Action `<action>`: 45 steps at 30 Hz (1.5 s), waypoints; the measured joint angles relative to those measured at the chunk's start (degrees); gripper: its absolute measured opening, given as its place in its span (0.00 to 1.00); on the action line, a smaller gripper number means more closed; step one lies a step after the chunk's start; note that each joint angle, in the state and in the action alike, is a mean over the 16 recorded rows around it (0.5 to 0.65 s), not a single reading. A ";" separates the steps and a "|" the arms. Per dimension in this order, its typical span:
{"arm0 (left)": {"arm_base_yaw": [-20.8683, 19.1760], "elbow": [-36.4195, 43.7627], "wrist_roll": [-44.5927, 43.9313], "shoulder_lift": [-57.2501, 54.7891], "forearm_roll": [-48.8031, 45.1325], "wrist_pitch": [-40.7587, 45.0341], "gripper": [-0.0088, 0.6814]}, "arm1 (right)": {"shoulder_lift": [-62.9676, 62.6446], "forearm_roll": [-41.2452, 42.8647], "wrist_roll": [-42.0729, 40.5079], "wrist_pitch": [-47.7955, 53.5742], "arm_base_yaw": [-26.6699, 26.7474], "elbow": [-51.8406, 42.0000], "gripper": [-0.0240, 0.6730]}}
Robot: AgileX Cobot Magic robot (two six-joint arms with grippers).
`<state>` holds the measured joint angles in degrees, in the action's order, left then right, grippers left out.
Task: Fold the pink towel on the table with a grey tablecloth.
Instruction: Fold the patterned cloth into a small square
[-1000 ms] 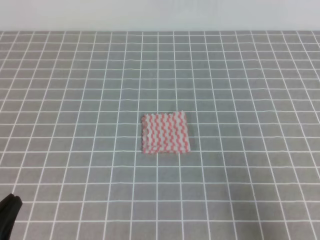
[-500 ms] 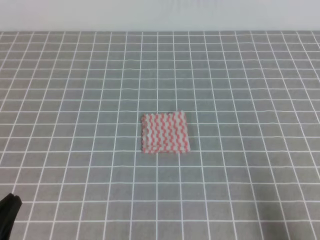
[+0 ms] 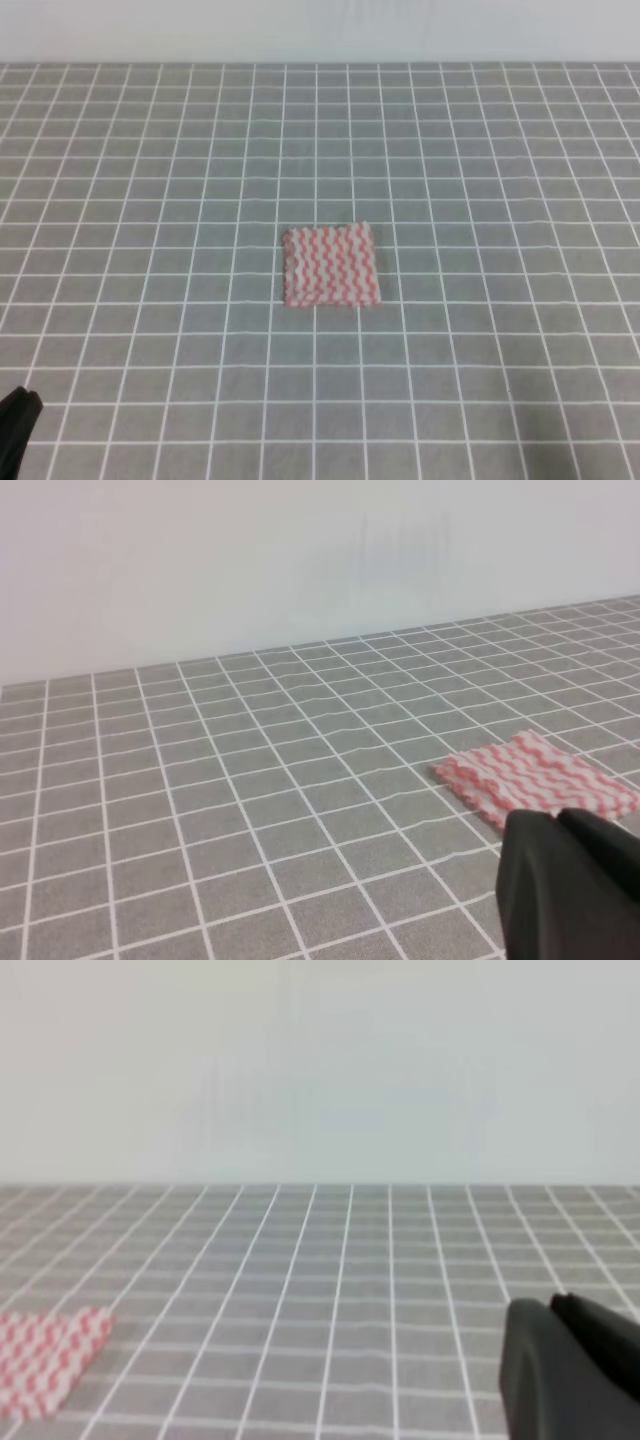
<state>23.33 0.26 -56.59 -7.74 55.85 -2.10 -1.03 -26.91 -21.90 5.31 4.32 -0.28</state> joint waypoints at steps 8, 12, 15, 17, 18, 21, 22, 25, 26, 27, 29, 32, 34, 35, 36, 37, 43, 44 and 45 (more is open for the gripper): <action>0.00 0.04 0.00 -0.06 0.63 -0.21 0.01 | -0.01 8.82 6.78 6.66 0.01 -0.09 0.01; 0.00 0.05 -0.01 -0.12 0.94 -0.29 0.01 | -0.01 13.40 11.11 9.55 0.01 -0.09 0.01; 0.00 0.06 -0.01 -0.17 1.07 -0.35 0.01 | -0.01 15.52 13.39 11.21 0.01 -0.09 0.01; 0.00 0.06 -0.01 -0.17 1.07 -0.35 0.01 | -0.01 16.13 13.82 11.94 0.01 -0.09 0.01; 0.00 0.06 -0.01 -0.17 1.07 -0.35 0.01 | -0.01 16.31 13.83 12.17 0.01 -0.09 0.01; -0.01 0.07 -0.01 -0.23 1.04 -0.41 0.01 | 0.01 16.35 13.80 12.33 0.00 -0.01 0.01; -0.01 0.07 -0.01 -0.23 1.04 -0.41 0.01 | 0.01 16.29 13.80 12.31 0.00 -0.01 0.01; -0.01 0.07 -0.01 -0.23 1.06 -0.41 0.01 | 0.01 16.11 13.80 12.33 0.00 -0.01 0.01; -0.01 0.07 -0.01 -0.23 1.07 -0.41 0.01 | 0.01 16.05 13.80 12.32 0.00 -0.01 0.01; 0.00 0.06 -0.01 -0.17 1.11 -0.35 0.01 | 0.01 15.99 13.80 12.30 0.00 -0.01 0.01; 0.00 0.06 -0.01 -0.17 1.11 -0.42 0.01 | 0.01 15.87 13.80 12.20 0.00 -0.01 0.01; 0.00 0.09 -0.01 -0.17 0.99 -0.56 0.01 | 0.01 15.69 13.80 12.19 0.00 -0.01 0.01; 0.00 0.20 0.21 -0.17 0.46 -0.59 0.01 | 0.01 15.60 13.80 12.18 0.00 -0.01 0.01; -0.04 0.27 0.63 -0.17 -0.11 -0.57 0.01 | 0.01 15.57 13.80 12.18 0.00 -0.01 0.01; -0.11 0.34 1.35 -0.17 -0.98 -0.52 0.01 | 0.01 15.57 13.80 12.17 0.00 -0.01 0.01; -0.26 0.41 2.46 -0.17 -2.19 -0.45 0.01 | 0.01 15.56 13.80 12.17 0.00 -0.01 0.01; -3.13 0.83 15.11 0.26 -15.23 0.54 0.01 | -0.01 15.56 13.80 12.14 0.01 -0.01 0.01; -3.89 0.82 17.69 0.52 -17.80 0.98 0.01 | -0.01 15.56 13.80 12.13 0.01 -0.01 0.01; -4.83 0.89 20.52 0.95 -20.59 1.69 0.01 | -0.01 15.56 13.80 12.20 0.01 -0.01 0.01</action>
<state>18.50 1.15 -36.07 -6.80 35.26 -0.41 -1.04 -11.35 -8.10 17.51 4.33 -0.29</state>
